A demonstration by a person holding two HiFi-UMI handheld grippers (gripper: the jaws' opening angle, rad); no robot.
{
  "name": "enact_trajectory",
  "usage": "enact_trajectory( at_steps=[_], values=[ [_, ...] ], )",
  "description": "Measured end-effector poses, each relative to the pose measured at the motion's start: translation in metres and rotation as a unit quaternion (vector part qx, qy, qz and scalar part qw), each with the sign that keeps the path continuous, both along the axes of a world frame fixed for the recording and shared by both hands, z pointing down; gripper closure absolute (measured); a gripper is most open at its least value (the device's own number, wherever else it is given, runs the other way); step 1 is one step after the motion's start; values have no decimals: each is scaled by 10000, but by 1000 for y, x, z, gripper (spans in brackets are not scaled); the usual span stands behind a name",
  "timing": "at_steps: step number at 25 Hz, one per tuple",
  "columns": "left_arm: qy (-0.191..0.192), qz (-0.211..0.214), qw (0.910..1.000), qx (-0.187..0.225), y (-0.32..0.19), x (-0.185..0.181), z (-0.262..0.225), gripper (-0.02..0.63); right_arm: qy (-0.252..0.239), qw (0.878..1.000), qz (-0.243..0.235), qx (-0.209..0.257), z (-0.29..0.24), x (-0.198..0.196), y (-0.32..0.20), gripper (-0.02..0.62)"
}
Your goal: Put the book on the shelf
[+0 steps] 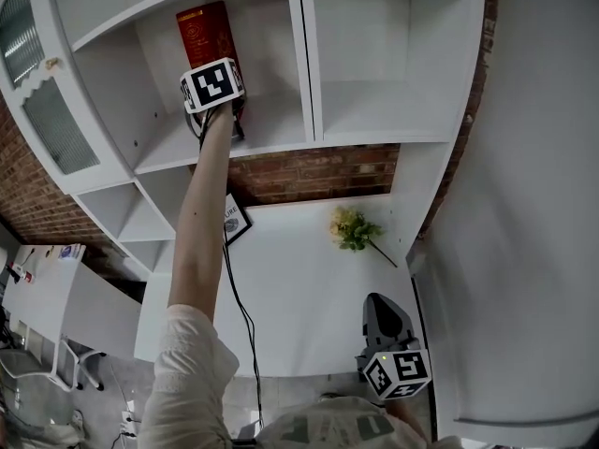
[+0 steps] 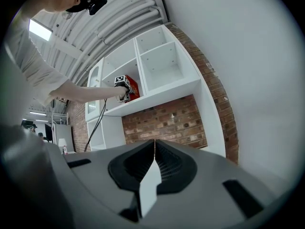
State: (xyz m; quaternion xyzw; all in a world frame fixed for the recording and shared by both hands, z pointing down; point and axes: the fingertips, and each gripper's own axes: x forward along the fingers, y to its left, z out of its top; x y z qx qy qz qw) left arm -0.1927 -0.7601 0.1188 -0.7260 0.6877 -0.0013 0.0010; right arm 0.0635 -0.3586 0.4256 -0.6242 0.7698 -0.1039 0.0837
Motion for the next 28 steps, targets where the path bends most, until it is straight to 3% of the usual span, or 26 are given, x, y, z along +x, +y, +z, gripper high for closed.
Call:
enact_trajectory(
  at_steps=[7,12,17,20,23,28],
  values=[
    [-308,-23,9995,-110,3,4,-4,354,-33,10000,-62,36,-7,2,1,578],
    [-406,-282,9971,585,35,-1,-46,315,-132,9990,-318,296,-31,-10,3,578],
    [-380,-115,9936,1055,77,2,-79,293,-44,9970,-590,496,-55,-27,9,578],
    [-492,-69,9872,1515,122,1,-97,290,77,9951,-762,631,-67,-37,13,578],
    [-461,257,9781,2015,181,10,-99,291,276,9915,-967,825,-78,-50,14,578],
    [-512,790,9508,2951,313,25,-58,293,724,9795,-1396,1257,-101,-85,20,578]
  ],
)
